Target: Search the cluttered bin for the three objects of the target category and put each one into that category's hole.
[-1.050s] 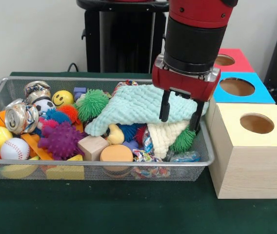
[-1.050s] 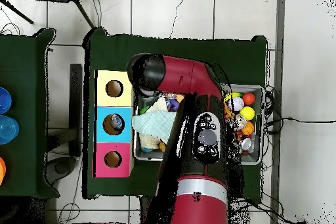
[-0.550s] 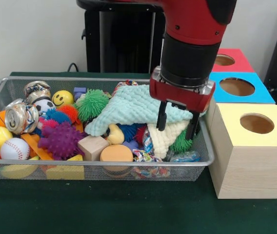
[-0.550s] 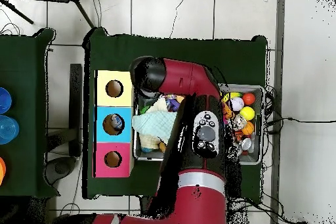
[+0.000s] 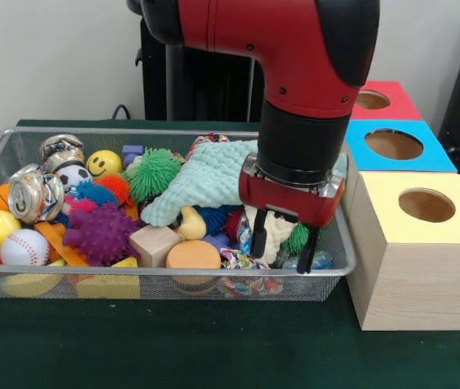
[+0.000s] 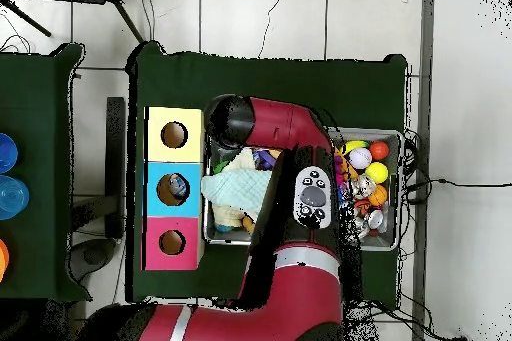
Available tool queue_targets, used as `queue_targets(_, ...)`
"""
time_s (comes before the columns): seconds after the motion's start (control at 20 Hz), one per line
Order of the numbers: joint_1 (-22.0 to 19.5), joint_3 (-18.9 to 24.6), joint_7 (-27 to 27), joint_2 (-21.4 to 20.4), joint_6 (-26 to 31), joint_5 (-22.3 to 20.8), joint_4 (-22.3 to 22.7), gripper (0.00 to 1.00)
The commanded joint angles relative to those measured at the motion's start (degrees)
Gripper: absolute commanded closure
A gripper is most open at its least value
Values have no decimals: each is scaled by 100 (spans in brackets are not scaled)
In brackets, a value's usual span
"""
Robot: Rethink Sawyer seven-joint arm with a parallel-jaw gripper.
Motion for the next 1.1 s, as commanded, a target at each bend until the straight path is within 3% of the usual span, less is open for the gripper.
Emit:
queue_targets(0.05,-887,953,-535,-268,-1007,-392,1208,0)
queue_targets(0.1,-1235,1251,-866,-466,-1495,-613,1665,0)
queue_targets(0.2,-1745,1649,-1348,-701,-1895,-1018,2252,0)
queue_targets(0.55,-2406,1916,-1276,-721,-1983,-1929,2492,0)
queue_targets(0.7,-2479,1799,-1142,-908,-2005,-2361,2788,0)
queue_targets(0.85,-2716,2108,-988,-1109,-2046,-2545,3100,0)
queue_targets(1.1,-2714,2188,-722,-1320,-2069,-2874,3280,0)
